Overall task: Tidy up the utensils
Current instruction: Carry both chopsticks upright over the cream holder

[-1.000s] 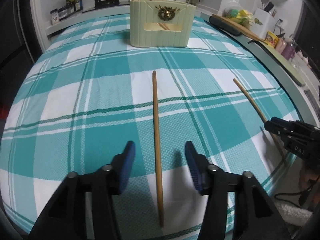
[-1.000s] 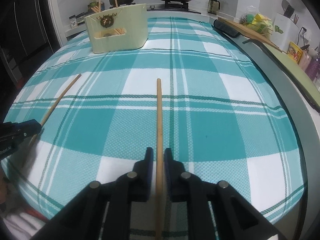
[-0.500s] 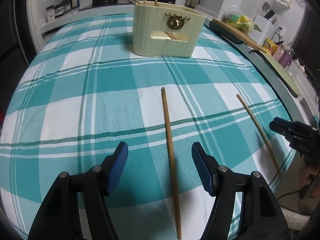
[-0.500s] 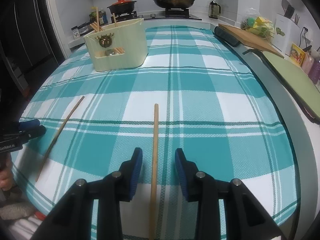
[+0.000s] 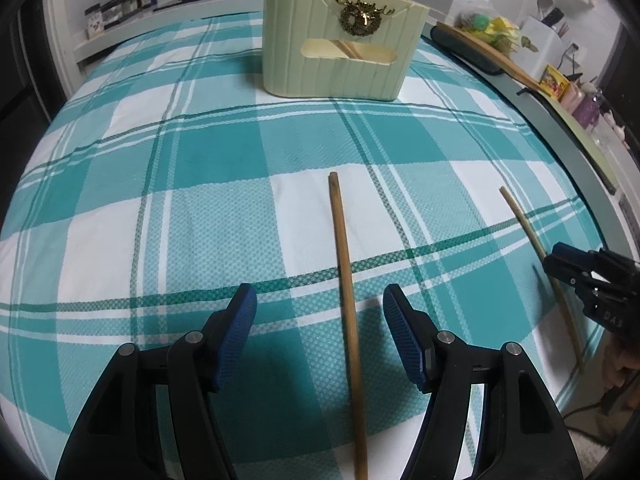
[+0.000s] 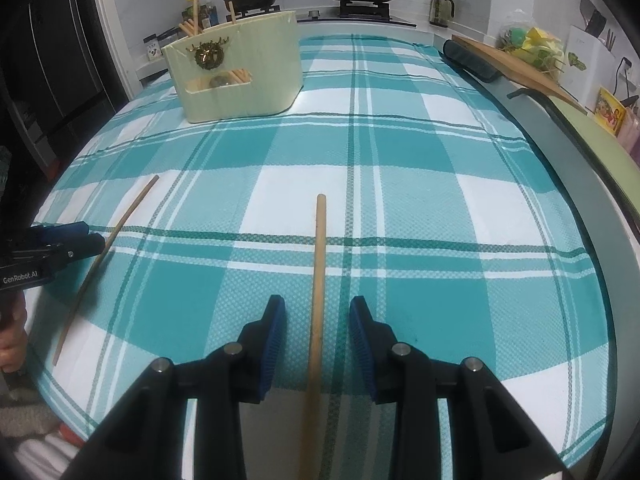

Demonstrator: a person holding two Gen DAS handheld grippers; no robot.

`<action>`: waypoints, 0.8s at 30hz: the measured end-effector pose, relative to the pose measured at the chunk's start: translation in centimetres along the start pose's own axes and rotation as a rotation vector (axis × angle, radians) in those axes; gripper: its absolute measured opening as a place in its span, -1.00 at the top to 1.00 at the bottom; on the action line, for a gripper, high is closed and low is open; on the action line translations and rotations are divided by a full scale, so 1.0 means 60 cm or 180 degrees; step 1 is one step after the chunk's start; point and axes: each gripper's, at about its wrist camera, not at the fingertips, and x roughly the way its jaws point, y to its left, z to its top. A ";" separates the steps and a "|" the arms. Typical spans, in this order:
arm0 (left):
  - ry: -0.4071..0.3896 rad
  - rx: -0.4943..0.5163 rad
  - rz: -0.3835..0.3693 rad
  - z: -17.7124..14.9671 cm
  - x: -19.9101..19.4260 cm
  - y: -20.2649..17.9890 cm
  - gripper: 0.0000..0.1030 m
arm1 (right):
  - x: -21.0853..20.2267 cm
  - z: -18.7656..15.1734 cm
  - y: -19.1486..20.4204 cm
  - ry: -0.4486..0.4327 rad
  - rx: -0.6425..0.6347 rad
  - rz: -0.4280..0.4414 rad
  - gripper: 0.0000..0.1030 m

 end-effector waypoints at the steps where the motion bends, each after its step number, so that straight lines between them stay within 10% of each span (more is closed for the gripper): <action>1: 0.0010 0.0009 0.0002 0.002 0.004 0.000 -0.32 | 0.003 0.001 0.002 0.0013 -0.0017 -0.0003 0.33; 8: 0.0061 0.0180 0.0088 0.032 0.029 -0.011 -0.20 | 0.029 0.015 0.013 0.0101 -0.0201 -0.0036 0.34; 15: 0.0149 0.0488 0.0044 0.060 0.049 -0.056 0.88 | 0.063 0.064 0.025 0.0203 -0.0396 -0.0064 0.44; 18: 0.0109 0.0514 0.0082 0.069 0.053 -0.064 0.92 | 0.077 0.087 0.031 0.0232 -0.0455 -0.0050 0.86; 24: -0.0249 0.0327 0.0006 0.092 -0.008 -0.045 0.92 | 0.069 0.123 0.026 0.0130 -0.0257 0.0138 0.87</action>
